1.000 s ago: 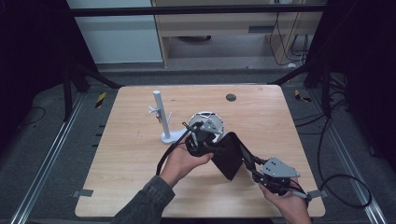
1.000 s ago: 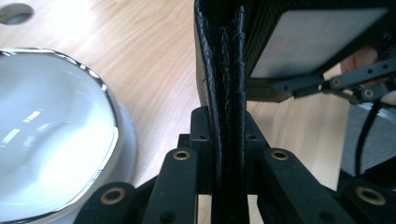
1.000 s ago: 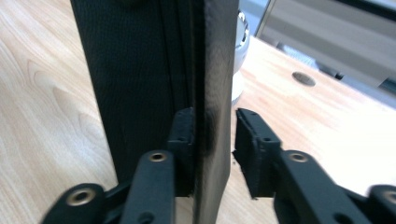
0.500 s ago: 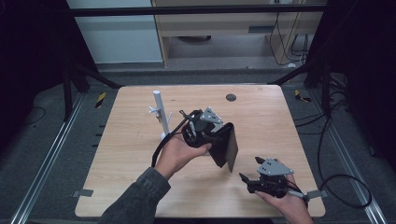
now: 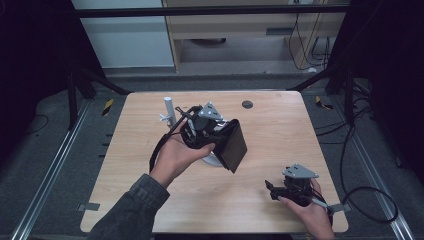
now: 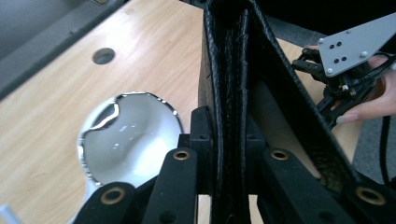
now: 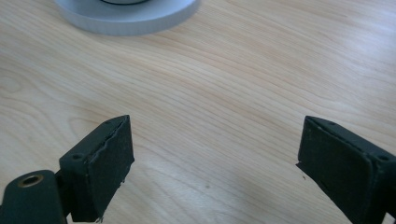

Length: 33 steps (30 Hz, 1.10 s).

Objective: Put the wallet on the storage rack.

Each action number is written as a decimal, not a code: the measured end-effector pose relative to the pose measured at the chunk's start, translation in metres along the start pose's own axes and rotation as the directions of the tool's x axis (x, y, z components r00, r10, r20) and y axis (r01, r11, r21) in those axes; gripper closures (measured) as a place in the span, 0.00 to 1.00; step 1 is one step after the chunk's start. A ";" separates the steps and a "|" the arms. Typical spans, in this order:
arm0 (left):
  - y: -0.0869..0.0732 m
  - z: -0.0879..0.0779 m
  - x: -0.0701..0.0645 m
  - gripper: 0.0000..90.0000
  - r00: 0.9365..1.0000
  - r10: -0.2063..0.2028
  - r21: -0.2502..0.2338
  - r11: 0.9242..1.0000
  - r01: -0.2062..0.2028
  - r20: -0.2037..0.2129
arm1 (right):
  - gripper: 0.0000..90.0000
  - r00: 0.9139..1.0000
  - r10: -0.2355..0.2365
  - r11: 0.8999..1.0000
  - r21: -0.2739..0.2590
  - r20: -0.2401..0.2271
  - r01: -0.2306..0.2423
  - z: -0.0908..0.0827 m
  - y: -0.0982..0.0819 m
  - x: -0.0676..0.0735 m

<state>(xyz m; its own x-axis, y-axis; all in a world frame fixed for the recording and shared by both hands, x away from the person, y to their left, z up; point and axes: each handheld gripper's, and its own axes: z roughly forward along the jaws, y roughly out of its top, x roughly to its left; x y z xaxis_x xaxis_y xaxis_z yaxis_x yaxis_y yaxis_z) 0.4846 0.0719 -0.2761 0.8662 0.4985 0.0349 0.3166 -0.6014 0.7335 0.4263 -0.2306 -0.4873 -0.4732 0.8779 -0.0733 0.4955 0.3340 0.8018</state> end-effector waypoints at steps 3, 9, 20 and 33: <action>0.005 -0.009 0.005 0.89 1.000 0.000 -0.003 1.000 0.000 -0.018 | 0.12 1.000 0.014 1.000 0.021 0.008 -0.014 0.003 -0.001 -0.003; 0.012 -0.015 0.010 0.89 0.999 -0.005 -0.014 1.000 0.004 -0.044 | 0.11 1.000 0.019 0.998 0.058 0.024 -0.020 0.008 -0.004 -0.006; 0.020 -0.015 0.021 0.89 0.996 -0.021 -0.012 1.000 0.020 -0.088 | 0.12 0.999 0.033 0.996 0.087 0.039 -0.036 0.011 -0.007 -0.010; 0.020 -0.004 0.037 0.89 0.990 -0.038 0.005 0.999 0.039 -0.134 | 0.13 0.997 0.052 0.991 0.117 0.052 -0.058 0.013 -0.010 -0.013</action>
<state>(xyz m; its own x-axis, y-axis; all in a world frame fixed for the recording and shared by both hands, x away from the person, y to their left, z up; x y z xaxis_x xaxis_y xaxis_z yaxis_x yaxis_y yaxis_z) 0.5209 0.0807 -0.2569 0.7938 0.6003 0.0976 0.3523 -0.5847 0.7308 0.4374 -0.2409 -0.5018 -0.4081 0.9108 -0.0624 0.6036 0.3205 0.7300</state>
